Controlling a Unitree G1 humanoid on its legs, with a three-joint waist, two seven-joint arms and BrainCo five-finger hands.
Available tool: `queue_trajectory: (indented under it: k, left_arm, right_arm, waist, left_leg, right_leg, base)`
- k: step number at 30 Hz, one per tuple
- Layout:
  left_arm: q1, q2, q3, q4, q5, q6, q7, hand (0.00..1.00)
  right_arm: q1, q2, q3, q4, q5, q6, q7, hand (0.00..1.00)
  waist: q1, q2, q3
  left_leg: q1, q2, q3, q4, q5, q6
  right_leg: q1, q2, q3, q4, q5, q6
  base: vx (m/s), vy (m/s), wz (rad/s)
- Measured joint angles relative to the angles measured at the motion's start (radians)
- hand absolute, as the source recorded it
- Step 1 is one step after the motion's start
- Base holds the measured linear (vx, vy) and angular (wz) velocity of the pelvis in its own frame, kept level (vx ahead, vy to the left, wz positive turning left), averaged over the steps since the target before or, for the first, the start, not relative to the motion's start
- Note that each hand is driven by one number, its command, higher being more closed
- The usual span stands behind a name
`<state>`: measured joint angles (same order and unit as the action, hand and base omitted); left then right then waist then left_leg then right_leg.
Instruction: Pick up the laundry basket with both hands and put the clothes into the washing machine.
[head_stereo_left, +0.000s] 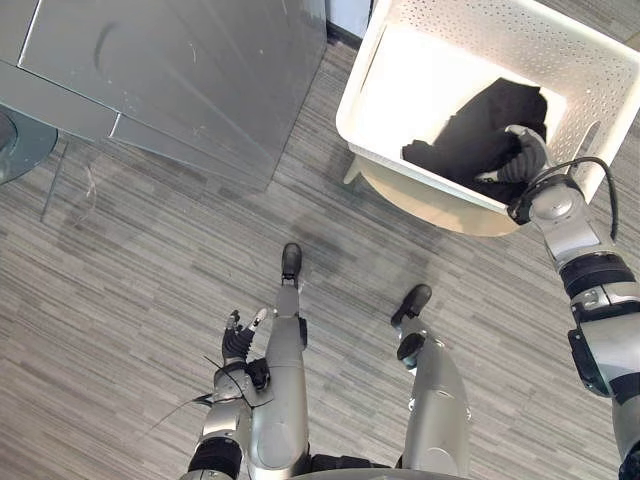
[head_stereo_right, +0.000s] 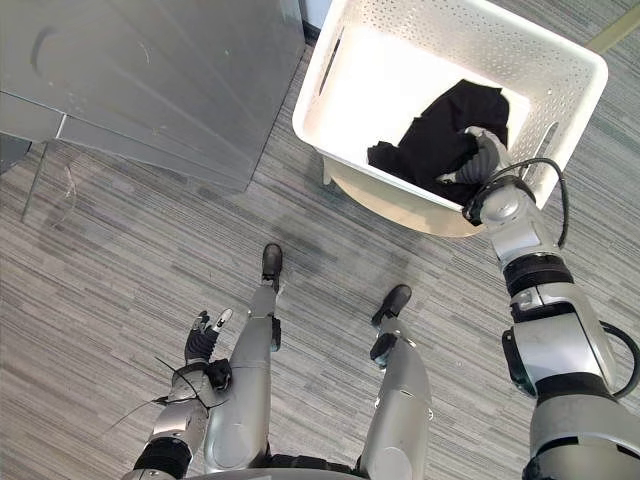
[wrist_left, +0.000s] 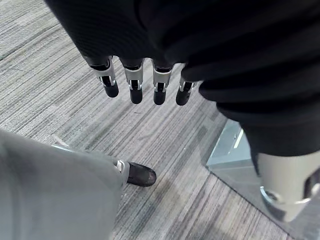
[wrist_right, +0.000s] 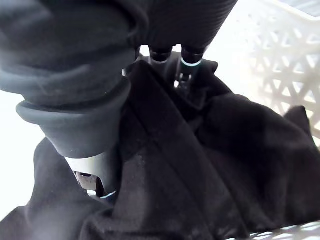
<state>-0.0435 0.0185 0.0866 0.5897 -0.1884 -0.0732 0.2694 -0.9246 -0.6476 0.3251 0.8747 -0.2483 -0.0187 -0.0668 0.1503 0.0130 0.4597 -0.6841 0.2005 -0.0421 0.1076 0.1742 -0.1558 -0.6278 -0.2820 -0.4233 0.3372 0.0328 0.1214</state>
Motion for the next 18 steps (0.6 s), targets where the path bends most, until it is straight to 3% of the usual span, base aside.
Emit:
queue_trajectory:
  k: [7, 12, 18]
  left_arm:
    - [0.001, -0.029, 0.007, 0.006, 0.002, 0.019, 0.019, 0.0]
    - [0.004, -0.051, 0.026, 0.01, -0.018, 0.021, 0.02, 0.0]
    - [0.024, -0.029, 0.031, 0.072, -0.036, 0.026, 0.017, 0.0]
  right_arm:
    - [0.12, 0.133, -0.056, 0.034, 0.034, 0.013, -0.041, 1.0]
    - [0.161, 0.151, -0.225, 0.066, 0.222, 0.07, -0.069, 1.0]
    - [0.164, 0.149, -0.466, 0.008, 0.439, 0.068, -0.14, 1.0]
  waist:
    - [0.025, -0.01, -0.03]
    - [0.027, -0.01, -0.03]
    - [0.014, -0.011, -0.031]
  left_leg:
    - [0.061, -0.016, -0.008, -0.03, 0.018, 0.014]
    - [0.146, -0.043, -0.011, -0.075, 0.036, 0.024]
    - [0.294, -0.048, 0.002, -0.129, 0.038, 0.025]
  right_leg:
    - [0.059, -0.021, -0.017, 0.012, -0.016, 0.0]
    - [0.14, -0.05, -0.032, 0.011, -0.031, 0.014]
    - [0.271, -0.058, -0.04, -0.011, -0.036, 0.023]
  base:
    - [0.05, -0.033, 0.12]
    - [0.05, -0.037, 0.17]
    - [0.01, -0.027, 0.02]
